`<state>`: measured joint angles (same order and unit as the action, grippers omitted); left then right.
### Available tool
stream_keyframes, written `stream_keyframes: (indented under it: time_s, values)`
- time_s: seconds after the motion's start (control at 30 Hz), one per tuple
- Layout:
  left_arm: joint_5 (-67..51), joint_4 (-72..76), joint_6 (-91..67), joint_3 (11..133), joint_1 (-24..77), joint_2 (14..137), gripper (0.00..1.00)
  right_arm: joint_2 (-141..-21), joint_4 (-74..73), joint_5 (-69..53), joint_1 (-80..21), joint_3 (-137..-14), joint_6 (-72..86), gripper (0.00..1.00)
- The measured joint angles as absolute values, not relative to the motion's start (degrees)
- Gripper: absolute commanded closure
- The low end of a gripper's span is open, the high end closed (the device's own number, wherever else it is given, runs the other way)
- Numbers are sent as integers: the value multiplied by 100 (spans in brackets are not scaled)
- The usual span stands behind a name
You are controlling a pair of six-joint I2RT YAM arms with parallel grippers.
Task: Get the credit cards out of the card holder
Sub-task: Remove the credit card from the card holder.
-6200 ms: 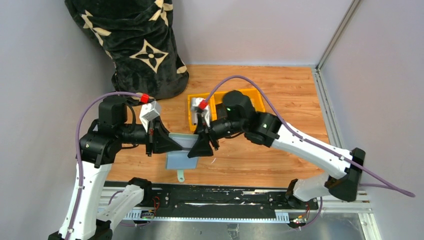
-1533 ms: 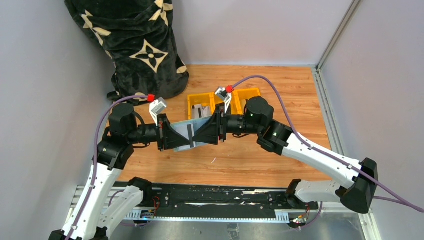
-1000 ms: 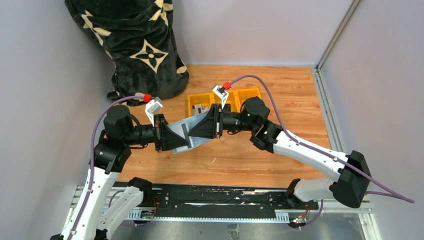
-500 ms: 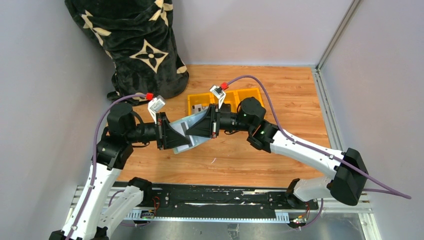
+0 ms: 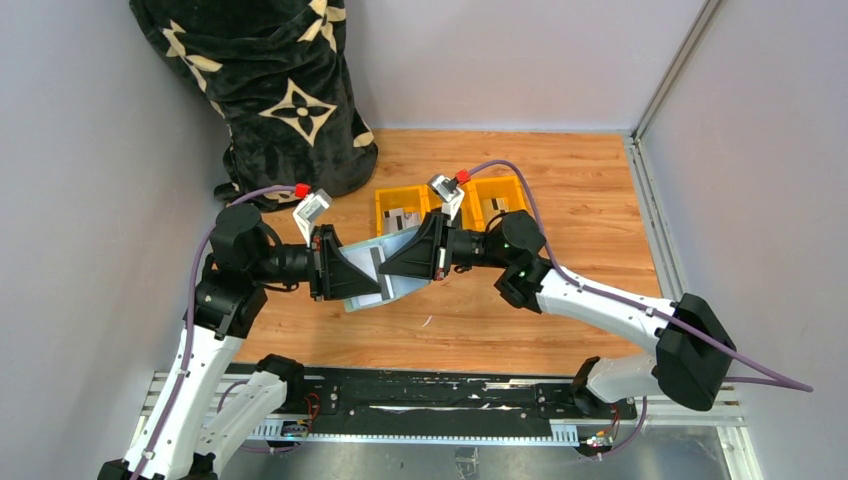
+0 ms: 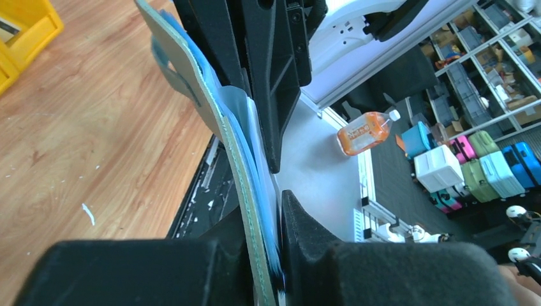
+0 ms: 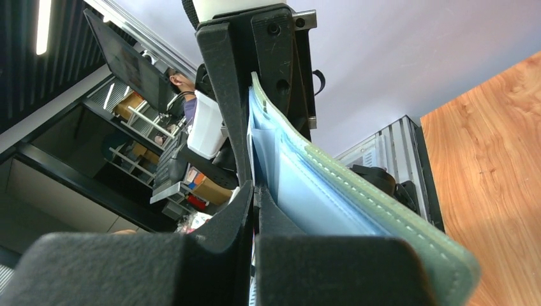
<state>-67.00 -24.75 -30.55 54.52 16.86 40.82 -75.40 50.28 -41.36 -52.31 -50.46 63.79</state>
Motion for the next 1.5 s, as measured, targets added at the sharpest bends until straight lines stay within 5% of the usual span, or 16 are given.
stream_keyframes:
  time_s: [0.5,0.63,0.73,0.97,1.5]
  values:
    - [-6796,-2056,-3544,5518,1693,3994,93,-7017,4764,-4049,-5131,-4919,6064,100]
    - [-6794,-2058,-3581,5518,1693,3997,95,-7006,4777,-4047,-5131,-4888,6060,79]
    - [-6794,-2056,-3590,5518,1693,3983,97,-6989,4880,-4053,-5127,-4797,6123,75]
    - [-6785,-1973,-3603,5533,1693,3946,98,-7201,5655,-4145,-5098,-4689,6661,100]
    - [-6785,-1933,-3623,5575,1702,3940,99,-7214,6512,-4185,-4923,-4329,7214,100]
